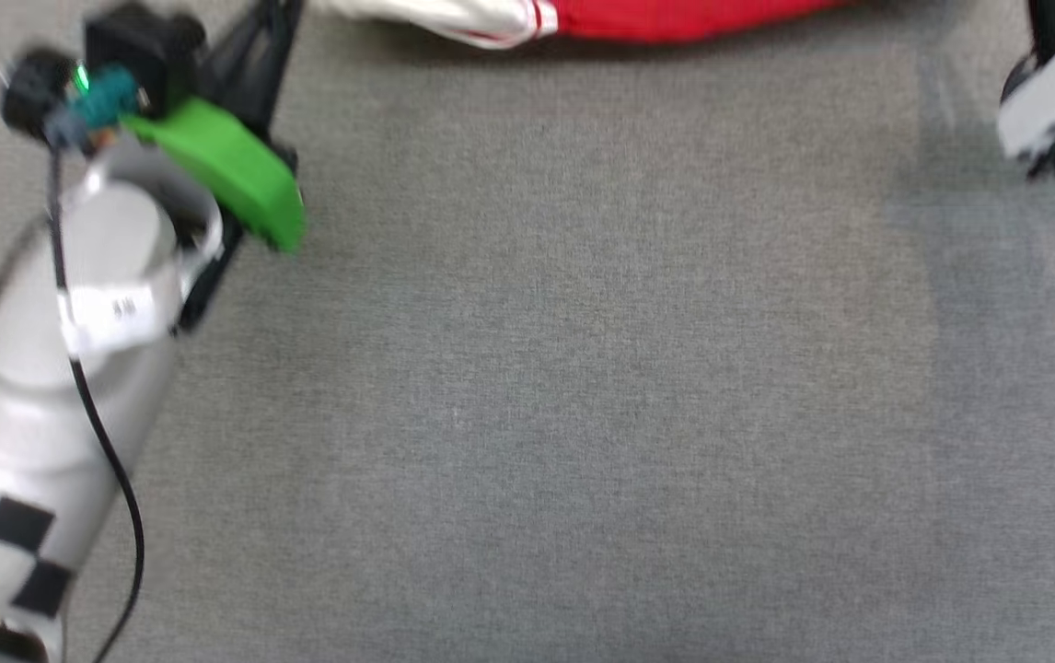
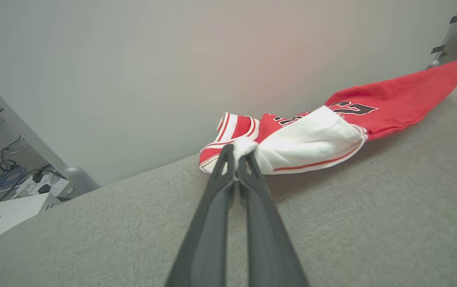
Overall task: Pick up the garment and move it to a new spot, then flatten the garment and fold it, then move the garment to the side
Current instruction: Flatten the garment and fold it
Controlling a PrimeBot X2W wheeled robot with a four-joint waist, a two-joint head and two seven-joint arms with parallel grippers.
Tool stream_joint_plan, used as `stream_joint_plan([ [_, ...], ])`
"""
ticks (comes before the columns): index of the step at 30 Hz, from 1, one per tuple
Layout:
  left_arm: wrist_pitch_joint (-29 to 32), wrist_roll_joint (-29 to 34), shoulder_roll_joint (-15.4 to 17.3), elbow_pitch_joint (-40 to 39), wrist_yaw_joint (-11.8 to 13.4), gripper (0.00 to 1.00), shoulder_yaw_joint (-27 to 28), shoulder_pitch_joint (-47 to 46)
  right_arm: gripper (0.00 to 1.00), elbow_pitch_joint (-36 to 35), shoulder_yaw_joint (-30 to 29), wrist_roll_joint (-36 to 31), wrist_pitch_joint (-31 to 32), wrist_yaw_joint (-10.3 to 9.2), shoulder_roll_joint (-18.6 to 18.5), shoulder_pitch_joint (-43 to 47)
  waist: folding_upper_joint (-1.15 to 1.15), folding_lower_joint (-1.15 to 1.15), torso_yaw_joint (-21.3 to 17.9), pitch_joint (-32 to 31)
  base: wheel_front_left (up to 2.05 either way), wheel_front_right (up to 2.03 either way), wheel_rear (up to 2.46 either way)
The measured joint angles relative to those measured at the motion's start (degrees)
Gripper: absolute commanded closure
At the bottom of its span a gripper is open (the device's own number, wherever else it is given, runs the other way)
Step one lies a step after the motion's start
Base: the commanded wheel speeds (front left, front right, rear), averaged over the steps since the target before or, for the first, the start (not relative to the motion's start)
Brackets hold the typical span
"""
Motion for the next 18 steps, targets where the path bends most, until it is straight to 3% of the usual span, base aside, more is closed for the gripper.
stream_joint_plan([
  [11,2.4,-4.14,2.83,-6.61,0.73,1.0,-3.53,21.69,1.0,1.13,-0.1,7.45,1.68,0.0,-0.6,18.85,0.0,0.0,1.53,-11.19,0.0,0.0,0.0],
  [18,4.69,-6.23,6.53,-12.95,3.11,1.0,-4.78,32.8,1.0,0.55,1.14,10.58,3.69,0.0,-0.46,28.11,0.0,0.0,2.19,-17.51,0.0,0.0,0.0],
])
